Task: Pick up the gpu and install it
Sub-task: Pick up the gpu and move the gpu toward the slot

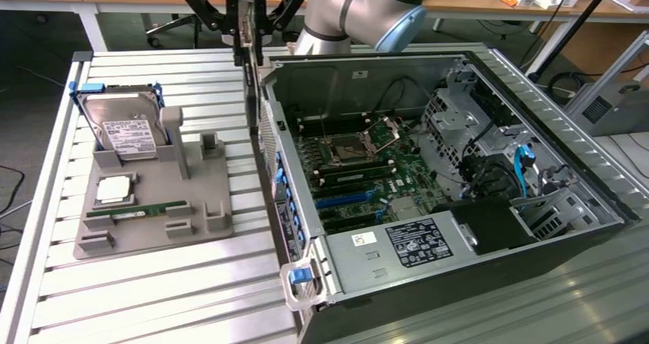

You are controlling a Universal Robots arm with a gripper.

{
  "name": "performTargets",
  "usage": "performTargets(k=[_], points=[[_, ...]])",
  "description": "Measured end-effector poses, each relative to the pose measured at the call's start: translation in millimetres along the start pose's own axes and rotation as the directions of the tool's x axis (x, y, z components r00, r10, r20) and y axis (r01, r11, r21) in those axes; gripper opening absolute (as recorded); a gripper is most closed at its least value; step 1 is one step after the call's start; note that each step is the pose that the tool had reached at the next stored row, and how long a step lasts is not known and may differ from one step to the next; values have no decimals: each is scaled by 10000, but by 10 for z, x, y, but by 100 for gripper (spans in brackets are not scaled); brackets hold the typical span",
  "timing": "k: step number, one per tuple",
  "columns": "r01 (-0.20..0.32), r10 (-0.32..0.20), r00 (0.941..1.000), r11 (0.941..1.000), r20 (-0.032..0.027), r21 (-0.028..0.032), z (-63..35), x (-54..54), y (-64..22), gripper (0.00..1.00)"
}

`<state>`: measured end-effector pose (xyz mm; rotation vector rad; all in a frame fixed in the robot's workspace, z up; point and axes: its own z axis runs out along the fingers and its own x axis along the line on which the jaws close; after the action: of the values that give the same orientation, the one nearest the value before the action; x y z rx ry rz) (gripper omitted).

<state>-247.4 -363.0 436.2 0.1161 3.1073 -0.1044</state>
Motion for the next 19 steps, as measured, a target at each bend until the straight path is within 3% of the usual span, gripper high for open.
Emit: performTargets(k=[19], points=[[0,0,10000,10000,1,21,1,-49,4,27]])
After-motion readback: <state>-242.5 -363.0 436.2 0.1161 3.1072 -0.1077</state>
